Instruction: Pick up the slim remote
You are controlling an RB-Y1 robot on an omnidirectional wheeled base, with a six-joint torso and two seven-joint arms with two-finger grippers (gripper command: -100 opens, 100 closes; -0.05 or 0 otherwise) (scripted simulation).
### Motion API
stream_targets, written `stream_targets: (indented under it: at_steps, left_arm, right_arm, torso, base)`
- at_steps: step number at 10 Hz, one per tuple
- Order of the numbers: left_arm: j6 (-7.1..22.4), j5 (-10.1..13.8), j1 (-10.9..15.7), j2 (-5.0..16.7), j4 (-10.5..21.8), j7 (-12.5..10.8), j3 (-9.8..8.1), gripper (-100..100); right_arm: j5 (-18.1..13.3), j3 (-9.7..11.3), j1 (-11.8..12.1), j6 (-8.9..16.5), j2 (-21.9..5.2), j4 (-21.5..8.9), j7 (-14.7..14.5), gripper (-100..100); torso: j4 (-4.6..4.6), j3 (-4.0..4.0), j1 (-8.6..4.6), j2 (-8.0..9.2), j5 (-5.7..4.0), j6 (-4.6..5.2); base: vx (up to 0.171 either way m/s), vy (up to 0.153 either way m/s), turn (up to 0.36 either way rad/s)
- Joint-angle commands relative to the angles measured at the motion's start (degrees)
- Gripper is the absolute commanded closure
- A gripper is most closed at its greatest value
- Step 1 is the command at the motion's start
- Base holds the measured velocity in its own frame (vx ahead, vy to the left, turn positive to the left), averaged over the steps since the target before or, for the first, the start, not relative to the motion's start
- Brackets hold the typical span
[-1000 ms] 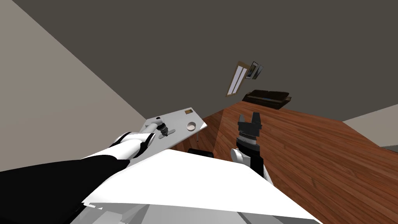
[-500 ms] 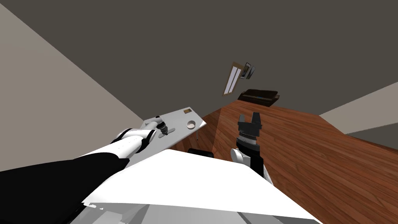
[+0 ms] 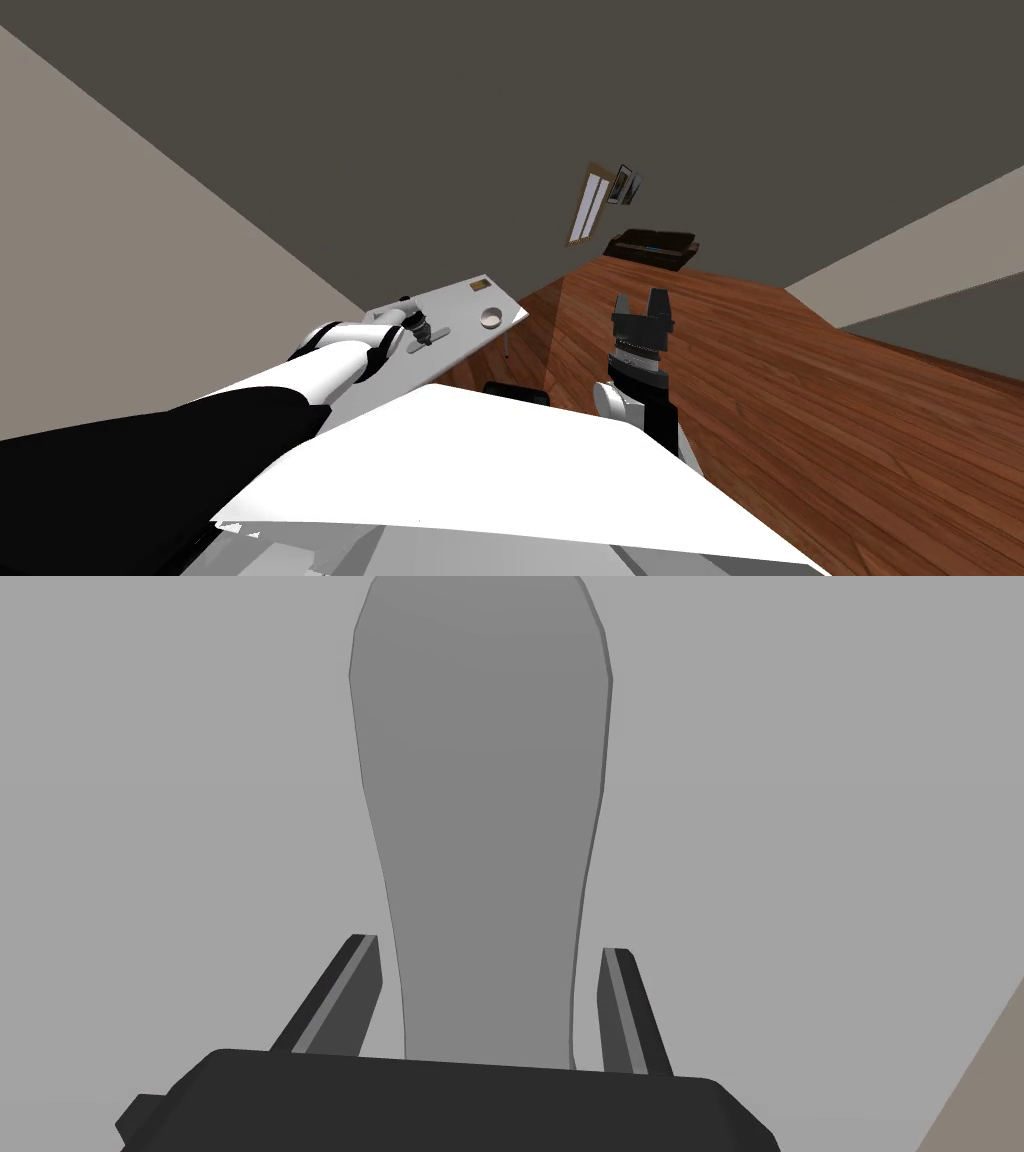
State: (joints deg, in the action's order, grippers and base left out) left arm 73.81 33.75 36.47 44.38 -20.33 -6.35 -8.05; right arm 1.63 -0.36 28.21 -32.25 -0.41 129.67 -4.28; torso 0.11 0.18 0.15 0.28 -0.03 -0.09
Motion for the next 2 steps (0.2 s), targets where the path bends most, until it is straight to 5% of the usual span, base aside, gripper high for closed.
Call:
stream_targets:
  at_steps: [1,2]
  left_arm:
    - [0.0,0.0,0.0,0.0,0.0,0.0,0.0,100]
    - [-0.1,-0.01,0.12,0.02,0.23,-0.02,0.01,0]
  right_arm:
    - [0.0,0.0,0.0,0.0,0.0,0.0,0.0,0]
    - [0.0,0.0,0.01,0.0,0.0,0.0,0.0,0]
  torso:
    - [0.0,0.0,0.0,0.0,0.0,0.0]
    - [0.0,-0.03,-0.03,-0.07,0.0,-0.03]
  base:
    - [-0.036,0.014,-0.026]
    - [-0.005,0.002,0.005]
